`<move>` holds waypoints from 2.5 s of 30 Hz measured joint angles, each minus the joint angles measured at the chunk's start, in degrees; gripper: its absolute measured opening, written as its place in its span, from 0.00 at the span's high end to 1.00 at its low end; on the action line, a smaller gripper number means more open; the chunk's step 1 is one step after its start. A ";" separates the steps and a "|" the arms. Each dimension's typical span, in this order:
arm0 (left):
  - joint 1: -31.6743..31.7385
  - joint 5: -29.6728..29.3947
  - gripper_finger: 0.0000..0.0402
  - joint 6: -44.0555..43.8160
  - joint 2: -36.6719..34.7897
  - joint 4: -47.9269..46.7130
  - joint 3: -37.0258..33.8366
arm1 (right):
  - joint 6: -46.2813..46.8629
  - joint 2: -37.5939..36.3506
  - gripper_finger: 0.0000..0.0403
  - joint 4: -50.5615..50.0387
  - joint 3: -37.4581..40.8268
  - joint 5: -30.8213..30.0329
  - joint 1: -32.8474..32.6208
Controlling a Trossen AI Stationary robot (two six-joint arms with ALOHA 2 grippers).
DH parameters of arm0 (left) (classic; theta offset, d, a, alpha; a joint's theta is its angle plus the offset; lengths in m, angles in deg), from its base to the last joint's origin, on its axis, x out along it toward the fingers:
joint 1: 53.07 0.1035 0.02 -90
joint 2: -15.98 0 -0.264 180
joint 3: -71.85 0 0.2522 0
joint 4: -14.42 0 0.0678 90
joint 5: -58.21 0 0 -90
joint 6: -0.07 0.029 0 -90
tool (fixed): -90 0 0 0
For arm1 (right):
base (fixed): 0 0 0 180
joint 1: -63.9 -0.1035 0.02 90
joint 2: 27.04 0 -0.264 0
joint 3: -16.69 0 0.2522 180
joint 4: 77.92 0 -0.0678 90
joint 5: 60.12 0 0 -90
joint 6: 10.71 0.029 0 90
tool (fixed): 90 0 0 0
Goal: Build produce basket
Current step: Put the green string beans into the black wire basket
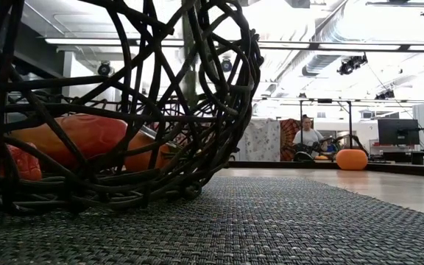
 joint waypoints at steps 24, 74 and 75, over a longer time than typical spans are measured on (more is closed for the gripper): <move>-4.19 -20.86 0.98 9.45 -7.82 -9.71 -0.02 | 3.80 4.65 0.99 -1.56 0.00 -0.10 -3.09; -12.72 -37.51 0.98 23.13 -18.69 -29.53 -21.22 | -1.12 33.79 0.99 -8.29 0.15 9.19 -1.06; -12.55 -37.21 0.98 23.21 -18.67 -28.60 -21.87 | -1.13 34.59 0.99 -8.29 0.15 9.20 -1.06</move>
